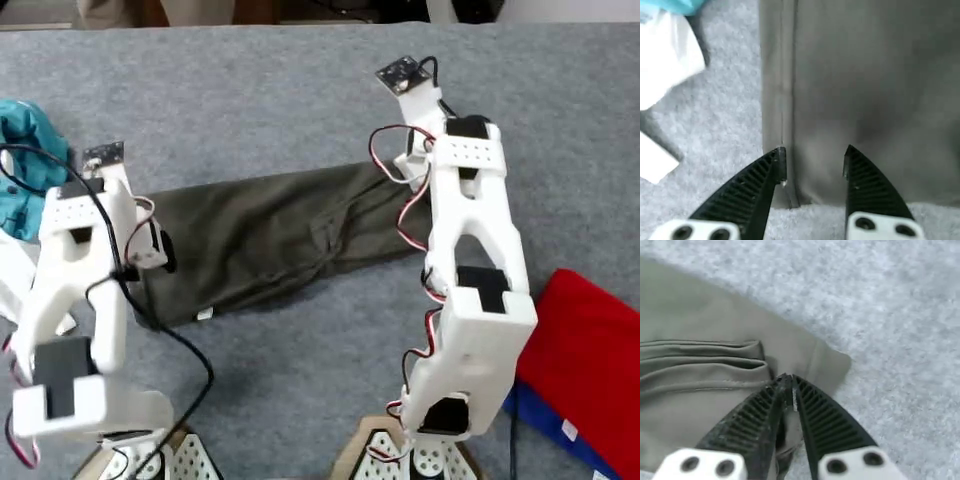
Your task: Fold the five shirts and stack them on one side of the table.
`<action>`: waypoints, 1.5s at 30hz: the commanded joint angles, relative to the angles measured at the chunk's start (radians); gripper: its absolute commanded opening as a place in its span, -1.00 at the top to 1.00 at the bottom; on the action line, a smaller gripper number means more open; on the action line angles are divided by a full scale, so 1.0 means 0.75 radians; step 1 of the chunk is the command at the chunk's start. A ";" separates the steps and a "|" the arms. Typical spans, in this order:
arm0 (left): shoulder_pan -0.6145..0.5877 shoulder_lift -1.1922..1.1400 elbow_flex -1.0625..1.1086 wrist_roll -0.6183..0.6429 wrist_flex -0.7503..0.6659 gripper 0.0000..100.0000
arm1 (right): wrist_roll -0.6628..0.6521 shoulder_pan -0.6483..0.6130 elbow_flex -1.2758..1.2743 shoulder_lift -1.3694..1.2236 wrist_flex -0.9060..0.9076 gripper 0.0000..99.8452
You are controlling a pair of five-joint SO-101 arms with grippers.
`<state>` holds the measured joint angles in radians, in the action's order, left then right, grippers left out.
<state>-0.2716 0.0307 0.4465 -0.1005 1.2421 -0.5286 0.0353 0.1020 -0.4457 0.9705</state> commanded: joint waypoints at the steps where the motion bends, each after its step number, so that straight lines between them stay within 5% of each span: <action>1: -0.078 -0.085 -0.217 -0.072 -0.008 0.61 | 0.004 0.024 -0.056 0.120 -0.078 0.98; 16: -0.106 -0.353 -0.381 -0.117 0.014 0.61 | 0.000 0.024 -0.126 0.167 -0.151 0.98; 22: -0.110 -0.414 -0.383 -0.010 0.006 0.62 | -0.023 0.024 -0.128 0.167 -0.151 0.98; 36: -0.084 -0.607 -0.448 0.082 0.006 0.96 | -0.023 0.024 -0.128 0.167 -0.151 0.98; 45: -0.018 -0.607 -0.941 0.065 0.393 0.96 | 0.123 0.103 -0.118 0.179 -0.229 0.98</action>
<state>-0.2777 -0.4358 -0.0921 -0.0437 1.4538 -0.5056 0.0552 0.0023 -0.3920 0.8508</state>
